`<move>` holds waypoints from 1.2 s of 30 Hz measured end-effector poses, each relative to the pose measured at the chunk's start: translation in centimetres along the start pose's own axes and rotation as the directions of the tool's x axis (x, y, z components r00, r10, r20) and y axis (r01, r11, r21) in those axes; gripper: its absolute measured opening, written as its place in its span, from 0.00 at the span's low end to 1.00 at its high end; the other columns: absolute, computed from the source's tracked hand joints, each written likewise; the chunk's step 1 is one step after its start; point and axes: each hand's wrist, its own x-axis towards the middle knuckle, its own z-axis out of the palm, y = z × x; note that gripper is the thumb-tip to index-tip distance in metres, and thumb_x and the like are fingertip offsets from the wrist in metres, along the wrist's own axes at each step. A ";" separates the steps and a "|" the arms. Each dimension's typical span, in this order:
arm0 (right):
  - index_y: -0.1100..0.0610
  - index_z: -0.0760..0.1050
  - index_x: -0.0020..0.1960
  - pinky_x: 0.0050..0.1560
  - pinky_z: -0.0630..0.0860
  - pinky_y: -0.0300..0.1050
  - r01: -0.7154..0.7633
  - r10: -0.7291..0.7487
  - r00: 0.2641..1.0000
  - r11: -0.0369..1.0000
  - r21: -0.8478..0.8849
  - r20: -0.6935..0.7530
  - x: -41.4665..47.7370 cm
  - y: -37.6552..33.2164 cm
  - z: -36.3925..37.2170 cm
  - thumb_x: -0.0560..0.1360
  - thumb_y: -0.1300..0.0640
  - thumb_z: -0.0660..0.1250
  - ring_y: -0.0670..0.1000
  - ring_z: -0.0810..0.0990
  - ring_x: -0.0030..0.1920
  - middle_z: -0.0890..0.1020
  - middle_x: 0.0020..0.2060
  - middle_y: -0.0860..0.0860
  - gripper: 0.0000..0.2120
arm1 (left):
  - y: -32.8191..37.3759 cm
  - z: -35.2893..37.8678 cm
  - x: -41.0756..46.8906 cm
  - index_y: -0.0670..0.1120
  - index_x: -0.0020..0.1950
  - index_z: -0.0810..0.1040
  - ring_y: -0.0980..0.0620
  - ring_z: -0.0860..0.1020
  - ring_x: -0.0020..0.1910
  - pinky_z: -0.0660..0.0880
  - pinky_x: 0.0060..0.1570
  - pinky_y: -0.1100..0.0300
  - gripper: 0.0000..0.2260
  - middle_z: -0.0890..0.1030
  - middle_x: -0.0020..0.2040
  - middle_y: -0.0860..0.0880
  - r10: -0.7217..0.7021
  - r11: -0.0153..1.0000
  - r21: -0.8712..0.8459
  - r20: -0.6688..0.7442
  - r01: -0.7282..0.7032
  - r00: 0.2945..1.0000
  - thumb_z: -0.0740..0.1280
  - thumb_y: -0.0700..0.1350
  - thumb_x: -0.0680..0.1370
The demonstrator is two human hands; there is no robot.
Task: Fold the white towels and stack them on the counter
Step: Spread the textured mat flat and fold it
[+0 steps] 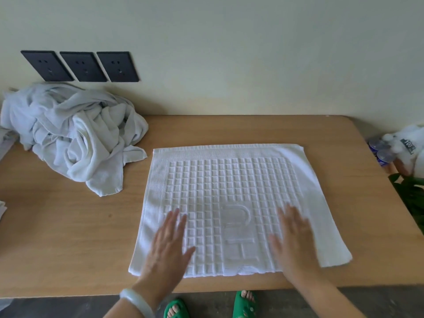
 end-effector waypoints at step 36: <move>0.45 0.33 0.77 0.74 0.41 0.64 -0.197 0.204 0.952 0.979 -0.053 0.230 21.6 6.1 -0.5 0.77 0.33 0.40 0.54 0.33 0.76 0.32 0.76 0.49 0.34 | -4.8 -1.1 16.5 0.61 0.75 0.27 0.47 0.28 0.75 0.37 0.75 0.42 0.32 0.26 0.76 0.54 -0.088 0.980 0.181 0.013 0.084 0.996 0.30 0.69 0.73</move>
